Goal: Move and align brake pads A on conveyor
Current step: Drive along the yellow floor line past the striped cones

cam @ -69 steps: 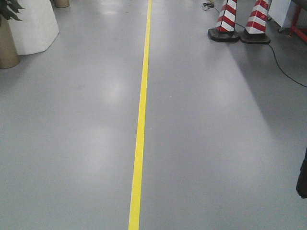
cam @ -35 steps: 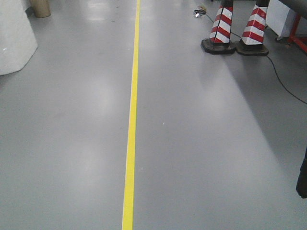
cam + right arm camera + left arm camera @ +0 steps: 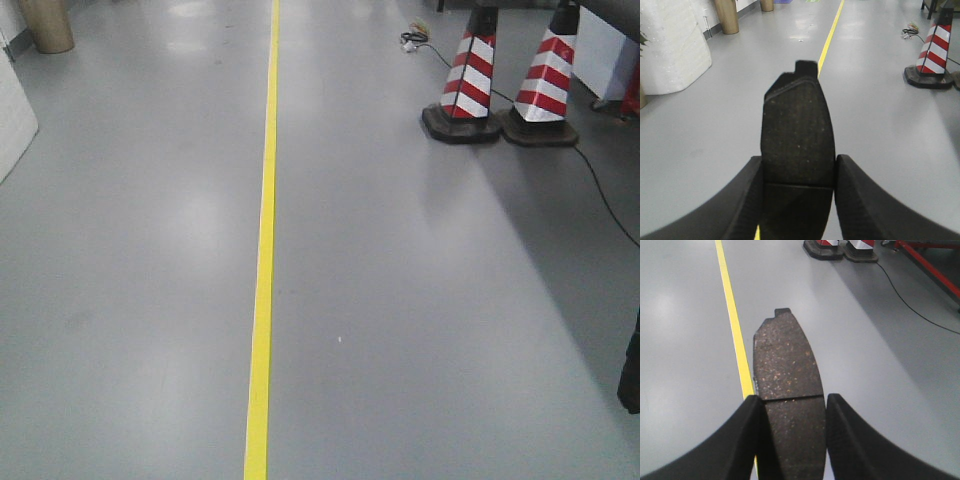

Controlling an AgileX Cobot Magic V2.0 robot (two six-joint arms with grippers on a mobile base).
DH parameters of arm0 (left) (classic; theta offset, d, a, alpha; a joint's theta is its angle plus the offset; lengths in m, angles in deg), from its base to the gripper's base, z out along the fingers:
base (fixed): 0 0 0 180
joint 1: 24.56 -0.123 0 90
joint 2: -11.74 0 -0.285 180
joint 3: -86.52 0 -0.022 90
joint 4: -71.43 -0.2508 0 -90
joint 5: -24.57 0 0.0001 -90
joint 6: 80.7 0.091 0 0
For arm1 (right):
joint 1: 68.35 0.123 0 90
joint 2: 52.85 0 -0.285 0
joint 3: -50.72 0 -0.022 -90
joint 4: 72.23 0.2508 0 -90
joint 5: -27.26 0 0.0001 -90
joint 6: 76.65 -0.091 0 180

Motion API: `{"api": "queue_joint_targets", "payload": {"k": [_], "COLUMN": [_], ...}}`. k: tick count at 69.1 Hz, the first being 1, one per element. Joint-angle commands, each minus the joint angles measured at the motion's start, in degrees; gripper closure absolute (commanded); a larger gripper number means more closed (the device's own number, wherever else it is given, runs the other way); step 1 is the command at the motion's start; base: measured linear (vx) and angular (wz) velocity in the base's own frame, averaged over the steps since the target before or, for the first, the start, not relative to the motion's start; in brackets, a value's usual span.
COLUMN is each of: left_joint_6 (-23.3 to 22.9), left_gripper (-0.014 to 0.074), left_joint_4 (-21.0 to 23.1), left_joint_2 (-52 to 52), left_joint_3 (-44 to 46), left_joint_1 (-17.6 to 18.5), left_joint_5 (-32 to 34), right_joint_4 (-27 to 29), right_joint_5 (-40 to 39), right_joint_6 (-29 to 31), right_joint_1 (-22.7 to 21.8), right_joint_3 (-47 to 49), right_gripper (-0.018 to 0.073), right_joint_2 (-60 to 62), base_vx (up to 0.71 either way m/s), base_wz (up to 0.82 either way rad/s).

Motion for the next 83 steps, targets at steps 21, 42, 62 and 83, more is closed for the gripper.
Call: {"api": "queue_joint_targets", "payload": {"k": [21,42,62,83], "left_joint_6": [-0.35,-0.35,-0.35,-0.35], "left_gripper": [0.0603,0.0603,0.0603,0.0603], "left_joint_4": [-0.24,-0.24,-0.24,-0.24], "left_joint_2": [0.39,0.39,0.39,0.39], "left_joint_3": [1.61,1.61,1.61,1.61], "left_joint_1": [0.2,0.2,0.2,0.2], "left_joint_5": [5.33,5.33,5.25,5.3], "right_joint_4": [-0.45,-0.45,-0.45,-0.39], "right_joint_5": [-6.12,-6.12,-6.12,-6.05], "right_joint_6": [0.46,0.46,0.46,0.46], "right_joint_1": [-0.16,-0.16,-0.16,-0.16], "right_joint_3": [1.63,1.63,1.63,1.63], "right_gripper": [0.0564,0.0564,0.0564,0.0564], "right_joint_2": [-0.31,-0.31,-0.31,-0.31], "base_vx": [0.87,0.85,0.85,0.83], "base_wz": [0.07,-0.05,-0.11,-0.06]}}
